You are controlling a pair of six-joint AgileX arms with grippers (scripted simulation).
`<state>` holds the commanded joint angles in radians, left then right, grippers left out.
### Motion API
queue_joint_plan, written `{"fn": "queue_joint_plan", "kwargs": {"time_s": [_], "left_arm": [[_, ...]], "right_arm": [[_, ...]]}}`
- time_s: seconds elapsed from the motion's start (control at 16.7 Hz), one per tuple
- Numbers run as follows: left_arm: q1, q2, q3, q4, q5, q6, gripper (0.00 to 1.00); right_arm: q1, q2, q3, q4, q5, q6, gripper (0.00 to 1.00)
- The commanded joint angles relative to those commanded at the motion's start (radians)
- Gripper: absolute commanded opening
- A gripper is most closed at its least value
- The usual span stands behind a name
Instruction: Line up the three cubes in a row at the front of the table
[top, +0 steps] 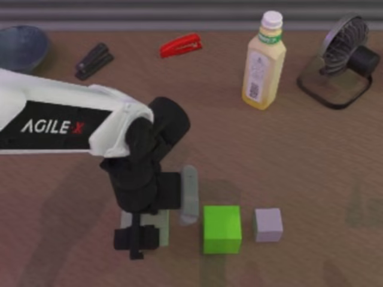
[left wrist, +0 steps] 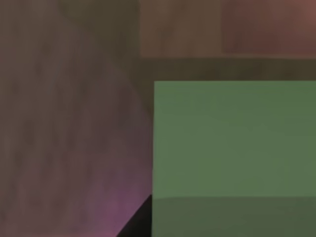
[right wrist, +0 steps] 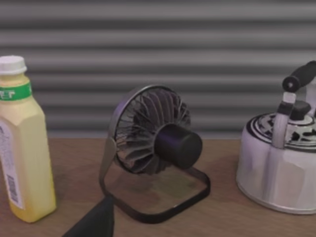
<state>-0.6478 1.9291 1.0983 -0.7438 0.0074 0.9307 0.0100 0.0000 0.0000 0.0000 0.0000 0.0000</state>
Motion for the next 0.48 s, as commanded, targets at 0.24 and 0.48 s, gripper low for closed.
{"fn": "queue_joint_plan", "kwargs": {"time_s": [0.24,0.48], "left_arm": [[0.000,0.000,0.000,0.000,0.000,0.000,0.23],[0.000,0.000,0.000,0.000,0.000,0.000,0.53]], "right_arm": [[0.000,0.000,0.000,0.000,0.000,0.000,1.00],[0.000,0.000,0.000,0.000,0.000,0.000,1.00]]}}
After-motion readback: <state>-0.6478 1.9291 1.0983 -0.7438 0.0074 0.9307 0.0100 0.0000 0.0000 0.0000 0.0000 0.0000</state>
